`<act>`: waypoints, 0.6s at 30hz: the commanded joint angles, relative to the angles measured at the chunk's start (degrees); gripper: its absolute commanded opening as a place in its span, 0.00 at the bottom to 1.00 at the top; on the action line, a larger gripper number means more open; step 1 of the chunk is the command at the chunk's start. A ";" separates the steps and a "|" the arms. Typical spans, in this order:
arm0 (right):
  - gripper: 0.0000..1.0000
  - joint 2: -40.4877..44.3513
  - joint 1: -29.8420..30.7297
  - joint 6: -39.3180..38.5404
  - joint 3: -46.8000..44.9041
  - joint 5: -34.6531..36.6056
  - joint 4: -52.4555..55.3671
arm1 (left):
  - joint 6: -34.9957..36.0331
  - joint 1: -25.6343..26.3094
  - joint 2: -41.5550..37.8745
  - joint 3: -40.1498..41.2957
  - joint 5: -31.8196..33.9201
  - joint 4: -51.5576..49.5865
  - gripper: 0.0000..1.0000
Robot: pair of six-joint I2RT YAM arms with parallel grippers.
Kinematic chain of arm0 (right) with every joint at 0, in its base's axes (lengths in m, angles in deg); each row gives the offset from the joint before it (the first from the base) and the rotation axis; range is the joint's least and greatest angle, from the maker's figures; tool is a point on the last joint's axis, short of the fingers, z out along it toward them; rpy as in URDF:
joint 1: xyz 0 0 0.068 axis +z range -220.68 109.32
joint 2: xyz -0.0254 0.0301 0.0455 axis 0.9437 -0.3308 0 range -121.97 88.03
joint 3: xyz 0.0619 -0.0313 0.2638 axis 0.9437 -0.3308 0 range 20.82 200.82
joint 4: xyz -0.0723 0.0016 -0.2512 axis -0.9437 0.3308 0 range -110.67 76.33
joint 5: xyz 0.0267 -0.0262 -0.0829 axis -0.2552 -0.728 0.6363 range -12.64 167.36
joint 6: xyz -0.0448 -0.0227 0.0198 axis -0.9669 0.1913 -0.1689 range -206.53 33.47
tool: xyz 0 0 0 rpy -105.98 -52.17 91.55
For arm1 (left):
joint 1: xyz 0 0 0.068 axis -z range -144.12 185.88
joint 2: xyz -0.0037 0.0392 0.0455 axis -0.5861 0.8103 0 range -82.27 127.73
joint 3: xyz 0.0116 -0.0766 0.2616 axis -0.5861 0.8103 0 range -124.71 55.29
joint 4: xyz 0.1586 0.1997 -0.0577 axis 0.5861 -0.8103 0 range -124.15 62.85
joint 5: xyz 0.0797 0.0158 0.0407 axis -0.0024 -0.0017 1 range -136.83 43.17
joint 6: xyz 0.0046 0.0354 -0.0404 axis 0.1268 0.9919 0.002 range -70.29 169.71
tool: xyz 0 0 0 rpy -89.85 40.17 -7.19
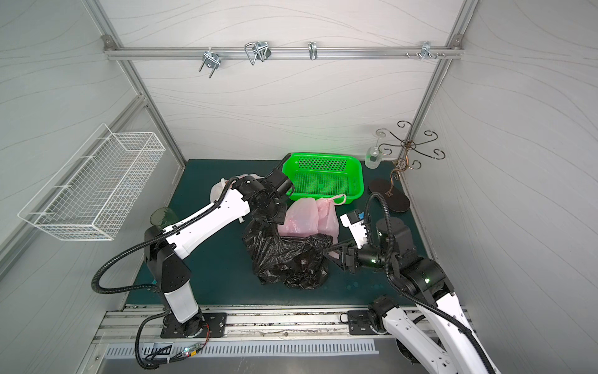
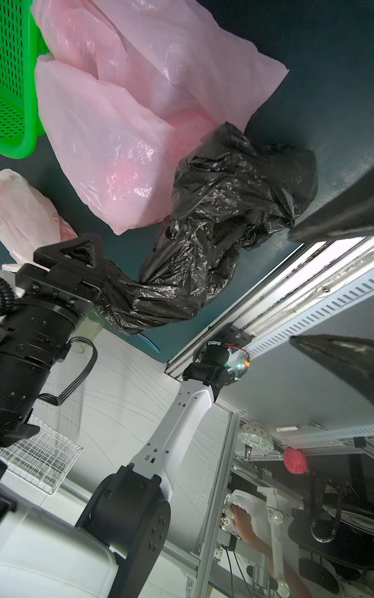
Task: Untie the knot of a plastic bag & take out the apple
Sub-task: Untie the plastic bag at the center of the board.
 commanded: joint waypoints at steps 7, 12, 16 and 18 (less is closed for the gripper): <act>0.47 0.15 -0.25 -1.14 -1.56 -0.27 0.26 | 3.94 0.36 -3.99 -0.08 3.31 -2.14 0.00; 0.46 -1.77 -0.23 -1.47 -0.41 -0.61 -0.25 | 9.89 0.37 -7.11 -6.72 1.95 0.25 0.00; 0.46 -4.54 -0.30 -2.17 3.58 -0.61 0.28 | 16.42 0.33 -6.09 -16.12 -0.62 -0.55 0.00; 0.46 -6.16 -0.31 -2.36 6.19 -0.83 0.48 | 21.33 0.28 -5.63 -19.60 -4.49 -0.02 0.00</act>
